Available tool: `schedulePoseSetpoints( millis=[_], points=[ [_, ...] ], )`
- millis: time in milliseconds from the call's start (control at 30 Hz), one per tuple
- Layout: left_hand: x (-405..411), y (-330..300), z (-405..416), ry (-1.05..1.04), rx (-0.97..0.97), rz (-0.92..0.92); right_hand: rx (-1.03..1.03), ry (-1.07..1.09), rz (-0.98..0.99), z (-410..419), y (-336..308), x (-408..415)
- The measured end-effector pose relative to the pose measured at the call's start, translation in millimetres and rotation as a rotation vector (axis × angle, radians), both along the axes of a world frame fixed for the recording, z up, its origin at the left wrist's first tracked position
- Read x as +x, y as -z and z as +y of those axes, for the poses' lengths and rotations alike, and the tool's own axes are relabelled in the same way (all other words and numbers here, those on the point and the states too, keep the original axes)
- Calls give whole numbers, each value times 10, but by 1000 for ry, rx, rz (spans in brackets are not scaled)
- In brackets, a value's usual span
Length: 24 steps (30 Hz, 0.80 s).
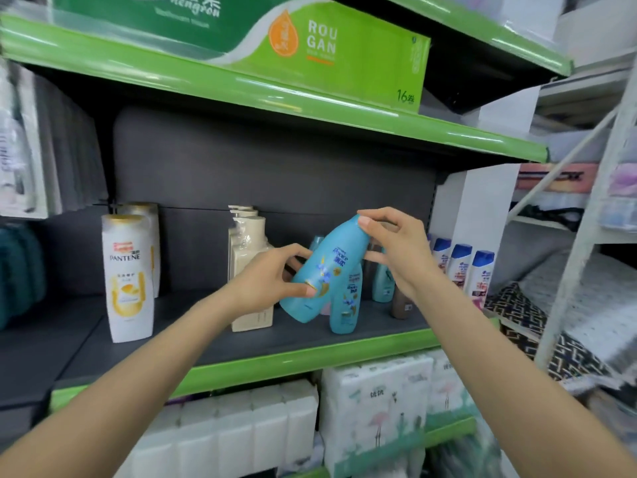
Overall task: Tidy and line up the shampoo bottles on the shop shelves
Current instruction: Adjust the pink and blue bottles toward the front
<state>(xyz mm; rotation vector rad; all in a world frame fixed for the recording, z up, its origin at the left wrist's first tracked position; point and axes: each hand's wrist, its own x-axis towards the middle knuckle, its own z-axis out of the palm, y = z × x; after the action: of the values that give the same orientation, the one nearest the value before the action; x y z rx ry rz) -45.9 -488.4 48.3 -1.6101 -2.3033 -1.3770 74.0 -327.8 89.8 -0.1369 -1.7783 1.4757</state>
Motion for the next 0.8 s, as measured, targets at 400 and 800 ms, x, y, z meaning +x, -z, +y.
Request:
schedulePoseSetpoints(
  millis=[400, 800],
  points=[
    [175, 93, -437, -463, 76, 787, -284, -104, 143, -335, 294, 10],
    [32, 174, -600, -285, 4, 649, -419, -422, 253, -233, 463, 19]
  ],
)
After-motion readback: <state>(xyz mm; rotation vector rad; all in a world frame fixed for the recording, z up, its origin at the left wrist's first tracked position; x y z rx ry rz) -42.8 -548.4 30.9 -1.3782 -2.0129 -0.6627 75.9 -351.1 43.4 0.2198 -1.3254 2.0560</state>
